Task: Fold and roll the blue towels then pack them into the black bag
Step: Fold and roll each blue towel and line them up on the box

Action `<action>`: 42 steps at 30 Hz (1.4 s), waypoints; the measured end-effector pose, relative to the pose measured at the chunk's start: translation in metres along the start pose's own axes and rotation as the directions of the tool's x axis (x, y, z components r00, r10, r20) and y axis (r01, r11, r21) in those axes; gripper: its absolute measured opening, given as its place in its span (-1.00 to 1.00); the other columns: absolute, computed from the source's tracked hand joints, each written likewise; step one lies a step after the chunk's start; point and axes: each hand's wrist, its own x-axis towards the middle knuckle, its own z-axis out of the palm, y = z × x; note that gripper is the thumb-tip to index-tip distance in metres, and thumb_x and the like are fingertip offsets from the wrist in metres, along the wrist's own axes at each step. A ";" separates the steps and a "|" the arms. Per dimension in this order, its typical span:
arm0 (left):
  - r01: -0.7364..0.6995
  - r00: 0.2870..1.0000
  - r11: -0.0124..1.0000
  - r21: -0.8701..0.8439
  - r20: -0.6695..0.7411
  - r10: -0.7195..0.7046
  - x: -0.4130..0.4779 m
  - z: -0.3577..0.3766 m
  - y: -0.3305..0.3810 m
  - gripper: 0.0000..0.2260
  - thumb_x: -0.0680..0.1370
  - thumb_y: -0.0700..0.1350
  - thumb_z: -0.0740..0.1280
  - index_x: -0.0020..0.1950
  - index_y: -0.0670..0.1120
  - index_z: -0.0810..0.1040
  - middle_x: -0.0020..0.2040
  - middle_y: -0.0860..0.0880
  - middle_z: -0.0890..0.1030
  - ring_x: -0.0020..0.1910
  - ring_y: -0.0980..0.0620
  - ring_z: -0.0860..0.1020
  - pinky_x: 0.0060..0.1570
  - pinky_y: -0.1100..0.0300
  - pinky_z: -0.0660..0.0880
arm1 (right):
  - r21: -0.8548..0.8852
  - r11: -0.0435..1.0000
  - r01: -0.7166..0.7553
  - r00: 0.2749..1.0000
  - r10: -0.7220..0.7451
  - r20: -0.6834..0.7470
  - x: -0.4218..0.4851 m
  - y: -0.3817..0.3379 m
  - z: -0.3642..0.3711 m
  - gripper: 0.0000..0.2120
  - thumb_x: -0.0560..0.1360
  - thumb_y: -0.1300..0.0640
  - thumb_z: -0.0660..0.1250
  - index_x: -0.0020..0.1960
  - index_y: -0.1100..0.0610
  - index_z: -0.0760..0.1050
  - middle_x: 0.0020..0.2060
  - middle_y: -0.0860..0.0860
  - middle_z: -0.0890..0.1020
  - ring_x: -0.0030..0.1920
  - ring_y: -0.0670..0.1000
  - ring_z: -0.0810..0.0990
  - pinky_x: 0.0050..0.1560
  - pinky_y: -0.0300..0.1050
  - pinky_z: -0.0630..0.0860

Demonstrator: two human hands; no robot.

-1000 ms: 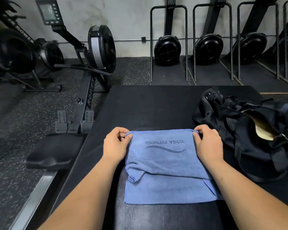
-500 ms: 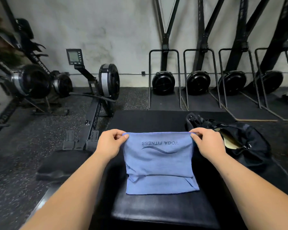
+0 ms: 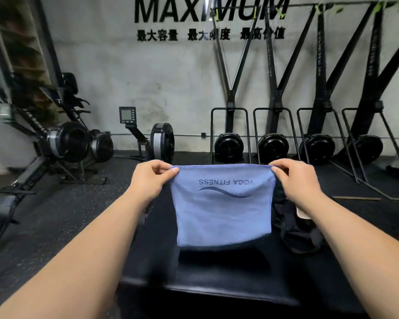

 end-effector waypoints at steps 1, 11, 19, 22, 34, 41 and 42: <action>-0.020 1.000 0.999 0.029 0.017 0.019 0.001 -0.005 0.008 -0.89 0.52 0.01 0.59 -0.09 0.00 0.75 -0.20 0.04 0.74 -0.22 0.06 0.66 -0.05 0.02 0.62 | -0.001 1.000 0.013 0.999 -0.013 0.038 0.002 -0.004 -0.007 -0.88 0.60 0.06 0.42 0.07 -0.09 0.72 -0.01 -0.10 0.76 0.09 0.08 0.68 0.14 -0.01 0.56; -0.081 0.982 0.989 0.124 0.181 0.057 -0.001 -0.038 0.037 -0.94 0.61 -0.06 0.49 -0.01 0.01 0.76 -0.05 0.12 0.77 0.05 0.12 0.71 0.23 0.14 0.58 | 0.185 0.982 -0.046 0.994 0.027 0.105 0.008 -0.023 -0.053 -0.86 0.62 0.09 0.42 0.04 -0.11 0.73 -0.10 -0.15 0.75 0.01 -0.05 0.67 0.05 -0.09 0.51; 0.021 0.989 0.999 0.030 0.149 -0.025 0.002 -0.033 0.029 -0.94 0.58 -0.04 0.52 -0.03 0.00 0.77 -0.13 0.07 0.75 -0.13 0.03 0.63 0.00 0.12 0.57 | 0.431 0.888 -0.158 0.976 0.076 0.202 0.000 -0.022 -0.052 -0.92 0.57 0.08 0.51 0.03 -0.06 0.75 -0.20 0.00 0.74 -0.18 0.04 0.62 -0.07 -0.05 0.54; 0.106 0.978 0.988 -0.115 0.192 -0.083 0.004 -0.043 0.028 -0.93 0.58 -0.09 0.52 -0.02 -0.07 0.77 -0.26 0.11 0.68 -0.23 0.04 0.50 -0.15 0.17 0.46 | 0.575 0.784 -0.233 0.963 0.104 0.249 -0.002 -0.014 -0.060 -0.92 0.52 0.06 0.55 0.02 -0.04 0.77 -0.34 -0.08 0.65 -0.25 0.04 0.49 -0.15 -0.09 0.46; -0.066 0.995 0.980 0.187 0.091 0.049 -0.004 -0.033 0.021 -0.95 0.56 -0.02 0.54 -0.08 0.04 0.76 -0.14 0.07 0.75 -0.10 0.07 0.68 -0.01 0.13 0.59 | 0.307 0.946 -0.107 0.984 0.057 0.168 -0.004 -0.020 -0.048 -0.95 0.49 0.06 0.59 -0.08 -0.09 0.76 -0.25 -0.07 0.75 -0.11 0.02 0.72 0.04 -0.06 0.61; 0.205 0.931 0.947 -0.248 0.348 -0.111 -0.006 -0.054 0.020 -0.61 0.39 0.10 0.65 0.07 -0.11 0.75 -0.18 0.01 0.63 -0.23 0.08 0.48 -0.29 0.30 0.44 | 0.705 0.660 -0.259 0.956 0.072 0.284 -0.014 -0.021 -0.064 -0.78 0.41 0.06 0.60 0.04 0.08 0.77 -0.22 0.07 0.65 -0.26 0.00 0.38 -0.23 -0.15 0.34; 0.232 0.906 0.928 -0.293 0.413 -0.097 -0.006 -0.058 0.020 -0.48 0.30 0.15 0.68 0.11 -0.14 0.73 -0.19 0.01 0.60 -0.25 0.10 0.47 -0.27 0.29 0.44 | 0.734 0.613 -0.291 0.943 0.054 0.329 -0.014 -0.023 -0.067 -0.75 0.40 0.07 0.58 0.05 0.12 0.76 -0.22 0.08 0.63 -0.28 -0.02 0.37 -0.23 -0.15 0.32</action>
